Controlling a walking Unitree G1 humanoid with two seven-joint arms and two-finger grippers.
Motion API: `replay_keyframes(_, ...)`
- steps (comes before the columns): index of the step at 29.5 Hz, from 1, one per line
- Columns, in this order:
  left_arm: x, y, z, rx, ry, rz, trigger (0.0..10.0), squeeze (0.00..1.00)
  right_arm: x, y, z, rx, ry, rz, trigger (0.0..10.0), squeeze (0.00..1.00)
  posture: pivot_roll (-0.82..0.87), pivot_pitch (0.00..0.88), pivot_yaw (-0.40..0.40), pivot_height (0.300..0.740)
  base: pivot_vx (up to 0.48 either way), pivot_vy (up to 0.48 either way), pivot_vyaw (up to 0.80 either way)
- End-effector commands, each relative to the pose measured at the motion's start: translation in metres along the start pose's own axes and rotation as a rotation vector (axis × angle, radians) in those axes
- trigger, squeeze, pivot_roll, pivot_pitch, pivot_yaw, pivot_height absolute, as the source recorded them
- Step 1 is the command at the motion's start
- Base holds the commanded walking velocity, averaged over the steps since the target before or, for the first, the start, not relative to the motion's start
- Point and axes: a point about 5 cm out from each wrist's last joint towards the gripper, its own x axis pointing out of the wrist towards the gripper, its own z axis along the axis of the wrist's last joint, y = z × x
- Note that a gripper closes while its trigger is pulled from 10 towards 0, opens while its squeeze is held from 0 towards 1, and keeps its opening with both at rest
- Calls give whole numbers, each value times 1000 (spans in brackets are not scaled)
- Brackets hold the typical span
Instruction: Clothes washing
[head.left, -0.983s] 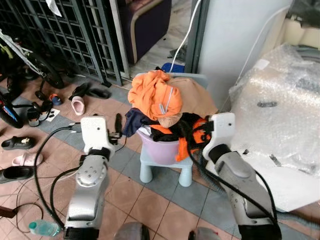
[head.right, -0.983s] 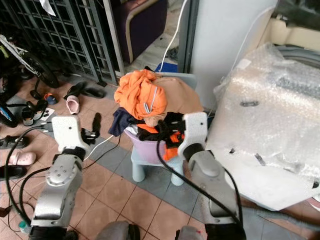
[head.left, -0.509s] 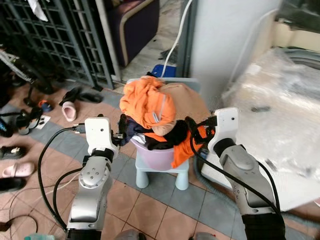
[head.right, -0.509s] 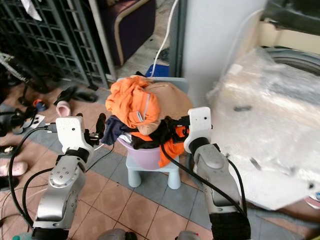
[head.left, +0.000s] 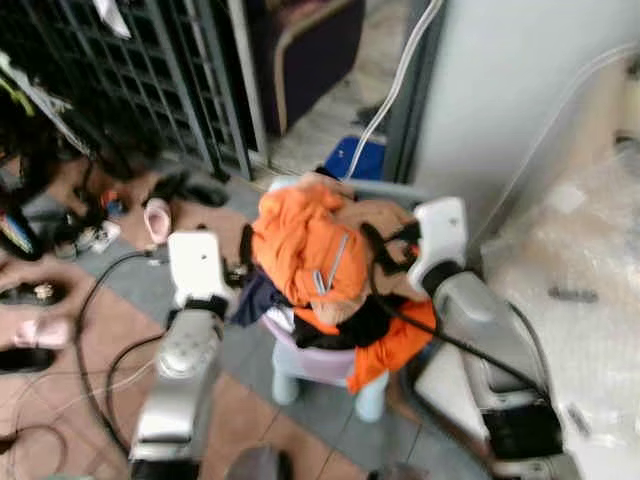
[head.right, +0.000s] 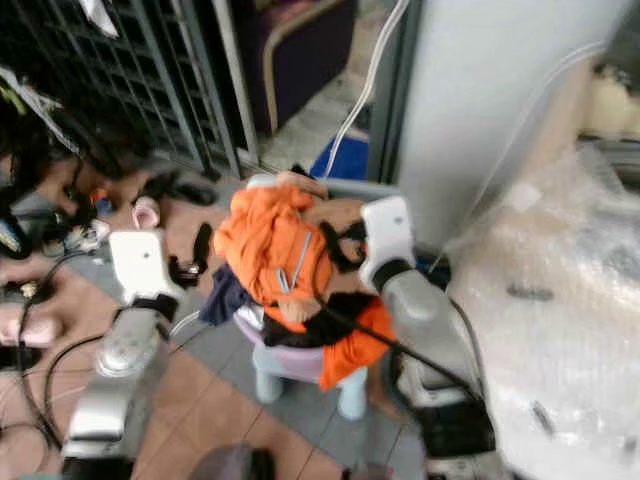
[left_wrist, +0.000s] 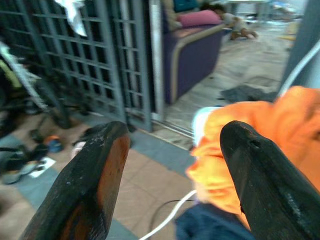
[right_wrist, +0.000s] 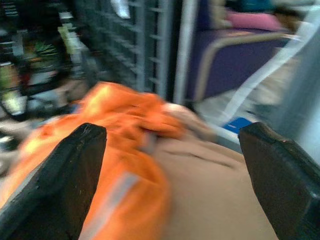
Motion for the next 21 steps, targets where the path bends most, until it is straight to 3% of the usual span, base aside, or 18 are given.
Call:
replay_keyframes(1,-3,-1,5,5,-10,8,10000,0,2,0,-7,-25,35,43,10000,0,23,103,47,740,0,0,0)
replay_keyframes(6,-11,7,5,34,13,26,10000,0,19,9,-4,-112,71,104,10000,0,47,147,31,740,0,0,659)
replay_keyframes(10,-17,15,1,32,39,68,10000,0,25,8,-9,-184,117,75,10000,0,51,163,29,740,0,0,703)
replay_keyframes(17,-18,14,2,63,43,41,10000,0,31,-1,-23,-194,189,-51,10000,0,56,149,40,740,0,0,0)
replay_keyframes(18,-17,12,2,64,48,31,10000,0,32,-3,-25,-200,207,-71,6510,0,56,149,40,740,0,0,0)
replay_keyframes(19,-17,11,1,64,52,25,10000,0,32,-5,-27,-207,219,-87,2000,0,53,147,42,740,0,0,0)
replay_keyframes(20,-17,11,1,64,55,21,10000,0,31,-7,-29,-228,231,-105,0,0,52,143,43,740,0,0,0)
replay_keyframes(21,-18,11,0,64,56,20,10000,0,31,-8,-29,-246,232,-110,0,0,52,143,43,740,0,0,0)
